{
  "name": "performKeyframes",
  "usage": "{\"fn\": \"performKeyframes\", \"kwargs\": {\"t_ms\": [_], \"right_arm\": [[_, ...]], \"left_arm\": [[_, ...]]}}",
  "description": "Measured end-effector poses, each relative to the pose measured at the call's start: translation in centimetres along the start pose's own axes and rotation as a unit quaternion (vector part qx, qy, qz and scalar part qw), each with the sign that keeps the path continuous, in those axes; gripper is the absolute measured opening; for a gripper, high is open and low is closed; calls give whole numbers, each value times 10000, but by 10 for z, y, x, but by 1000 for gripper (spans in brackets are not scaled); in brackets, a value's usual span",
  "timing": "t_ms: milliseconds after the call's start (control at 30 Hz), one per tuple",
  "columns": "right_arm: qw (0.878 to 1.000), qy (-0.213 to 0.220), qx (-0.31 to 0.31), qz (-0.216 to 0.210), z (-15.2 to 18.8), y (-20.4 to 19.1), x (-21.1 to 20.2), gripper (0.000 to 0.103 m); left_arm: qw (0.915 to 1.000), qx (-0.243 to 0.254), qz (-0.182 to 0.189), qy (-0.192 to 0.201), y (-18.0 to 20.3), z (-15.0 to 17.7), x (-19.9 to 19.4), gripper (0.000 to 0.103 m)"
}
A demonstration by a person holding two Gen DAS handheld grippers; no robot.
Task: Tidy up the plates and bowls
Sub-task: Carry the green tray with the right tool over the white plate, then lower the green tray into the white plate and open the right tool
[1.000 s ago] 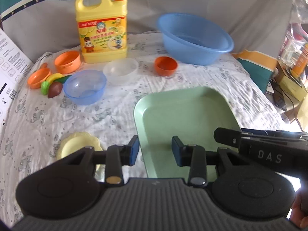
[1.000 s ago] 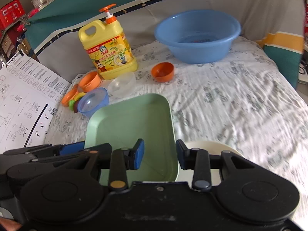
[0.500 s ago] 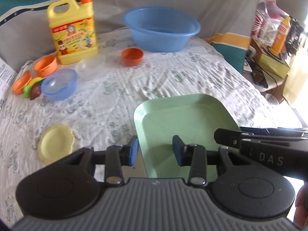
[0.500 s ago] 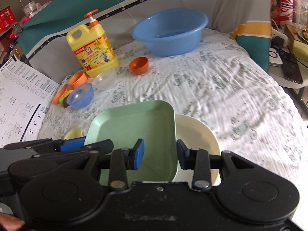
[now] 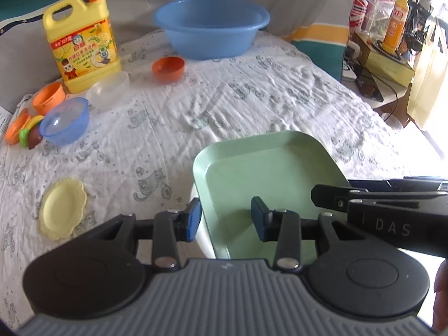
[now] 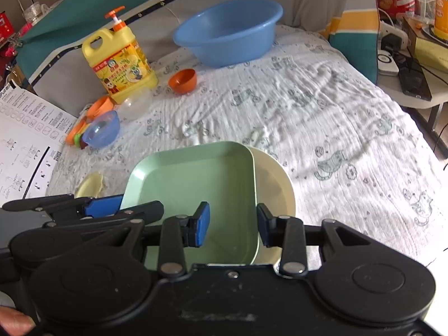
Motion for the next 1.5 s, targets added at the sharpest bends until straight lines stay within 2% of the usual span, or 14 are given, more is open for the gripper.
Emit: {"fn": "performKeyframes", "kwargs": {"t_ms": [333, 467, 500, 533, 567, 600, 633, 667, 700, 767, 933, 1167, 1500], "right_arm": [[9999, -115, 99, 28, 5, 15, 14, 36], [9999, -87, 78, 45, 3, 17, 18, 37], [10000, -54, 67, 46, 2, 16, 18, 38], [10000, -12, 64, 30, 0, 16, 18, 43], [10000, 16, 64, 13, -2, 15, 17, 58], [10000, 72, 61, 21, -5, 15, 15, 67], [9999, 141, 53, 43, -8, 15, 13, 84], [9997, 232, 36, 64, -11, 15, 10, 93], [9995, 322, 14, 75, -14, 15, 7, 95], [9989, 446, -9, 166, -20, 16, 1, 103], [9981, 518, 133, 310, -26, 22, -4, 103], [9982, 356, 128, 456, -21, 17, -2, 103], [9993, 177, -206, 273, -23, -14, 5, 103]], "left_arm": [[9998, 88, 25, -170, 8, 5, 19, 39], [9995, 177, -46, -243, 10, 7, 26, 41], [9994, 215, -47, -268, 11, 8, 27, 48], [9993, 245, -51, -285, 12, 9, 28, 54], [9993, 263, -81, -266, 11, 8, 27, 73], [9993, 287, -146, -210, 10, 7, 25, 91], [9992, 323, -221, -119, 9, 5, 22, 96], [9989, 364, -283, -9, 8, 3, 19, 101], [9986, 400, -326, 75, 7, 0, 15, 103], [9985, 410, -324, 130, 4, -2, 11, 103], [9996, 230, -180, 10, -3, -1, 9, 103], [9999, 42, -108, -15, -14, 2, 4, 103], [9992, -381, -137, -54, -44, 9, 3, 103]]}}
Point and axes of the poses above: each gripper's, at about its wrist camera, not at the fingertips, and x roughly the way its jaws point, y to its right, z to its underside, the point moved 9 cm from there along x, roughly the way its jaws point, and after that the axes turned 12 degrees about -z, right-handed, at the moved point
